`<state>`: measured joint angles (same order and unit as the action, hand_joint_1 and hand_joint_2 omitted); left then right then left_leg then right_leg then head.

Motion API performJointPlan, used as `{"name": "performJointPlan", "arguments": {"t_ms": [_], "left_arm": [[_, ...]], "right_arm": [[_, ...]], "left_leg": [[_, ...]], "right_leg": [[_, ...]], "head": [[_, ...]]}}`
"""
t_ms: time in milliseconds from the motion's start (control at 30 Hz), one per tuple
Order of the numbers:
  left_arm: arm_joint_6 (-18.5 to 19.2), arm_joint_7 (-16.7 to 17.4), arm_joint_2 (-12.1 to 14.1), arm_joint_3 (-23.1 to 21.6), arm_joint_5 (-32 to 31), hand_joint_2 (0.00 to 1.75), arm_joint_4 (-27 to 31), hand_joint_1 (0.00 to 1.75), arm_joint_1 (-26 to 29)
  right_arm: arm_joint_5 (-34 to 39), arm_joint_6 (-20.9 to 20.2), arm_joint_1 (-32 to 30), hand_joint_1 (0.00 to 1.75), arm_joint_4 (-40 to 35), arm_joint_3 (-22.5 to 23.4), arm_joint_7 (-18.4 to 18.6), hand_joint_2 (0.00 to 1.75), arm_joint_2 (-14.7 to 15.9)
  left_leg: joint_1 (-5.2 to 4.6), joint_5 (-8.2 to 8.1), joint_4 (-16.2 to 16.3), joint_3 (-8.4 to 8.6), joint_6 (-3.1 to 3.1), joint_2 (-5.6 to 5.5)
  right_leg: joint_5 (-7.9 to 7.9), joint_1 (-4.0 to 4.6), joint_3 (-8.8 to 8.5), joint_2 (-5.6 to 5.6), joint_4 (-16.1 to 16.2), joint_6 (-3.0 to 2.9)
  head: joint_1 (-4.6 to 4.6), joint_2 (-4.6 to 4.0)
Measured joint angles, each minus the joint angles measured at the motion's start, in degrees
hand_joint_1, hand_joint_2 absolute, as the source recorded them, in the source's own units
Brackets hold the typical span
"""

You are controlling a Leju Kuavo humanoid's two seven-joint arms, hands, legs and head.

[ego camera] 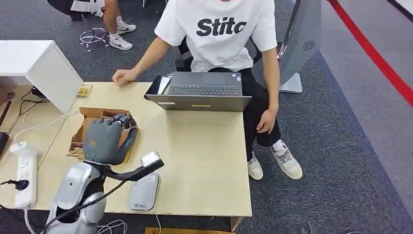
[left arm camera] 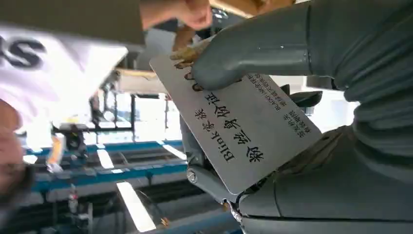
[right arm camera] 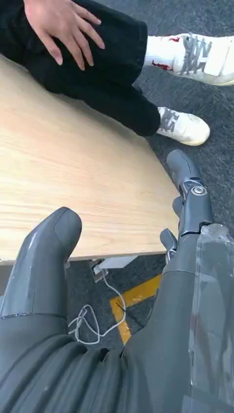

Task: Pass the card to the sensor for recognition and then transmit it.

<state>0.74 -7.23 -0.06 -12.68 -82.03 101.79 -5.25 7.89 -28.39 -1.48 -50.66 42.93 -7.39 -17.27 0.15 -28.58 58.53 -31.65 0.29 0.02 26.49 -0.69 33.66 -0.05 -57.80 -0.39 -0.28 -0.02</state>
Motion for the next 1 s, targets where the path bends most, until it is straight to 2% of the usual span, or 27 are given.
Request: {"name": "performJointPlan", "arguments": {"t_ms": [133, 233, 533, 900, 1000], "left_arm": [[1.2, -0.5, 1.8, -4.5, 3.1, 1.75, -1.3, 1.75, 3.5], [2.4, 0.3, 2.8, -6.0, 3.2, 1.75, -4.5, 1.75, 5.0], [5.0, 4.3, 4.9, -6.2, 1.8, 1.75, -14.1, 1.75, 6.8], [6.3, 5.3, 6.6, -6.2, 0.8, 1.75, -15.3, 1.75, 8.0], [5.1, 5.3, 6.8, -6.2, 0.3, 1.75, -15.6, 1.75, 8.0]], "right_arm": [[-0.6, -0.3, 0.1, 0.0, 0.0, 0.4, -0.5, 1.75, 0.0], [-0.8, -0.3, 0.2, 0.0, 0.0, 0.4, -0.5, 1.75, 0.0], [-1.2, 0.1, 0.6, 0.0, 0.1, -0.2, -0.7, 1.75, 0.0], [-0.4, 0.8, 0.7, 0.0, 0.0, -0.7, -0.9, 1.75, 0.1], [-0.3, 1.0, 0.7, 0.0, 0.0, -1.0, -0.9, 1.75, 0.1]], "left_leg": [[0.02, 0.0, 0.0, -0.01, 0.0, 0.0], [0.02, 0.01, 0.0, 0.0, -0.01, 0.01], [0.03, 0.04, 0.0, -0.03, -0.03, -0.02], [0.02, 0.03, 0.0, -0.03, -0.03, -0.02], [0.03, 0.04, 0.0, -0.02, -0.04, -0.02]], "right_leg": [[0.0, 0.01, -0.01, 0.0, 0.0, 0.0], [-0.01, 0.01, -0.01, 0.01, 0.0, -0.01], [-0.01, 0.02, -0.03, -0.04, 0.0, -0.01], [-0.01, 0.01, -0.02, -0.05, 0.0, -0.01], [-0.01, 0.02, -0.02, -0.05, 0.0, -0.01]], "head": [[-0.04, 0.0], [-0.07, 0.0], [-0.04, 0.0], [-0.04, 0.0], [-0.07, 0.0]]}}
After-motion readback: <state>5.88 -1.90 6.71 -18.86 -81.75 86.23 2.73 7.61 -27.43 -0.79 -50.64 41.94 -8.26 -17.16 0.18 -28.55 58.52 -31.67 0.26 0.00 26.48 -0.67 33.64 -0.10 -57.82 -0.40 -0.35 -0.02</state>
